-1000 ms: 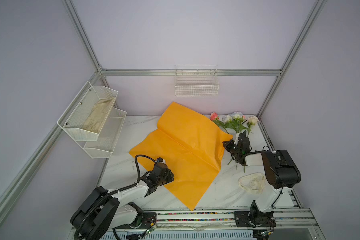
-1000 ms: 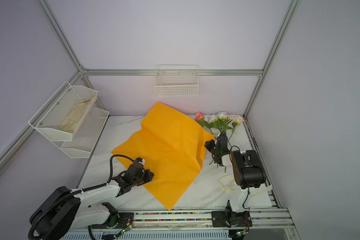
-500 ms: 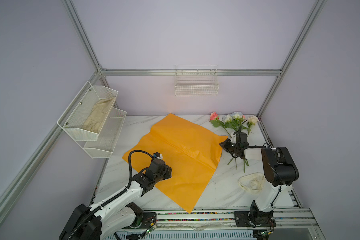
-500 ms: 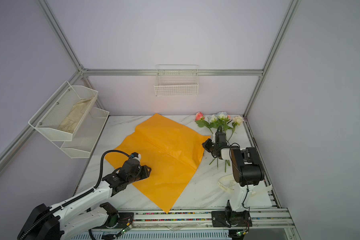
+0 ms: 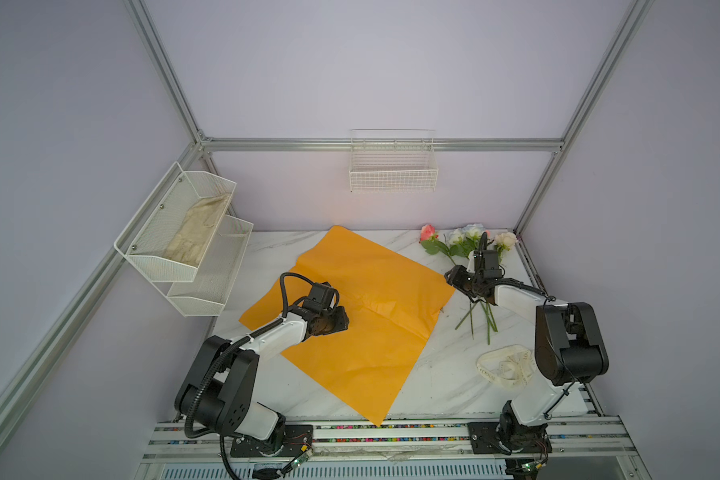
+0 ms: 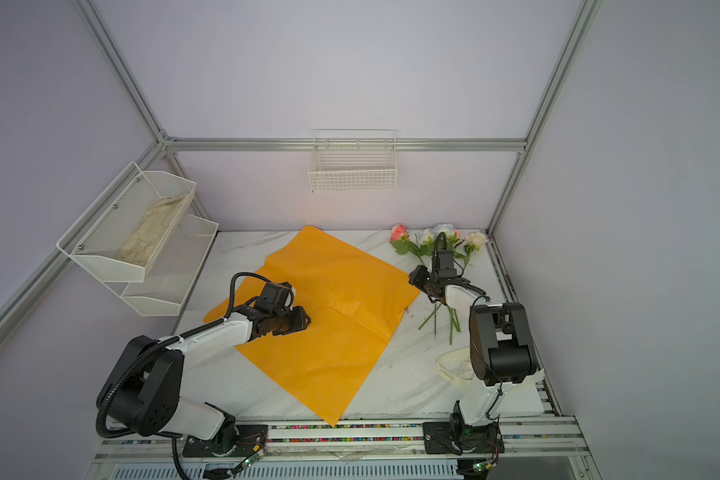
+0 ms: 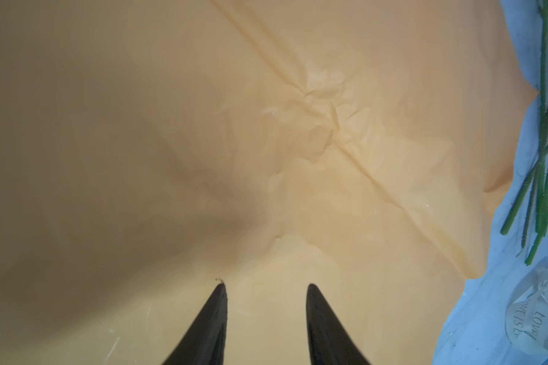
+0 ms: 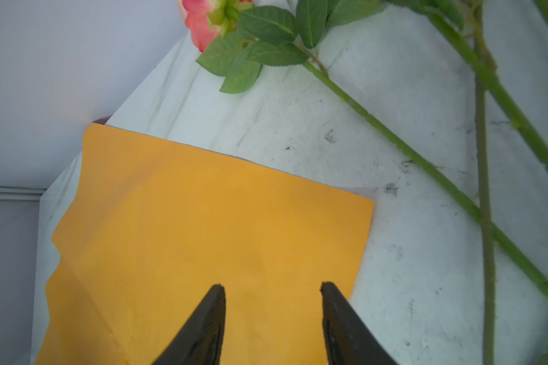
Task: Tie the bouquet of fake flowers
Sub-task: 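Smooth the yellow paper with the left gripper while the right gripper reaches the rose stems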
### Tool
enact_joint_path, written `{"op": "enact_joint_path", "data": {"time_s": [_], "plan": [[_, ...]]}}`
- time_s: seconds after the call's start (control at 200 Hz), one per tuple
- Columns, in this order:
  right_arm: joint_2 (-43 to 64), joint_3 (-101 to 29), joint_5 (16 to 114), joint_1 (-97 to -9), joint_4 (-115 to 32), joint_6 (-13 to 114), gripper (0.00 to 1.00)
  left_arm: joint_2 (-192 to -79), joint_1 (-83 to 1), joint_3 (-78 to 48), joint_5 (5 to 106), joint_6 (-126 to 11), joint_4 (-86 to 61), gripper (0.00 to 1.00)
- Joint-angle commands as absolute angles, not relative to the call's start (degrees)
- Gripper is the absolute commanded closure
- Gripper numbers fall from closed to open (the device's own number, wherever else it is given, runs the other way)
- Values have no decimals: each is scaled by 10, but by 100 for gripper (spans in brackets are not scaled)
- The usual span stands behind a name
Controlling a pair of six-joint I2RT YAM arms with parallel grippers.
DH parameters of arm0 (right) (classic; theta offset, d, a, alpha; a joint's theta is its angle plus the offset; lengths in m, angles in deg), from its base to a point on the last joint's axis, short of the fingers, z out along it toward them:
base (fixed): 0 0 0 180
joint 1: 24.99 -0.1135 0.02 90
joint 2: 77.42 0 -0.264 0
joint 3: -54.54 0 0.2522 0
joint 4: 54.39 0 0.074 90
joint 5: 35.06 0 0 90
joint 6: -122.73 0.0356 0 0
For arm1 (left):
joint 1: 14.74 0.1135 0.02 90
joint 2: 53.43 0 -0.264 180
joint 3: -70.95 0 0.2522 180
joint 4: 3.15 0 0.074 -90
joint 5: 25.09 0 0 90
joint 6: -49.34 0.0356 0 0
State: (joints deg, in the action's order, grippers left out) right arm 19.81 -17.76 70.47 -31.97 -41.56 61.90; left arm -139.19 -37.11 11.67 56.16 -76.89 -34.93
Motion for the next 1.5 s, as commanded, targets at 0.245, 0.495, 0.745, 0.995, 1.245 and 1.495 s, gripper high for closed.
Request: {"op": "enact_joint_path", "data": {"time_s": [0.245,0.495,0.745,0.995,1.245,1.495], "plan": [[248,-183,790,-507,-463,643,65,-1401,-360,113,509,-768,-321,59],[297,-173,724,-516,-419,637,73,-1419,-360,139,469,-782,-295,59],[272,-108,708,-487,-415,647,79,-1450,-361,151,428,-796,-252,60],[242,-65,700,-487,-433,694,84,-1478,-361,123,425,-792,-255,61],[198,-79,741,-481,-448,674,67,-1443,-361,116,442,-785,-277,59],[141,-154,673,-319,-342,625,63,-1339,-361,108,485,-768,-304,32]]}}
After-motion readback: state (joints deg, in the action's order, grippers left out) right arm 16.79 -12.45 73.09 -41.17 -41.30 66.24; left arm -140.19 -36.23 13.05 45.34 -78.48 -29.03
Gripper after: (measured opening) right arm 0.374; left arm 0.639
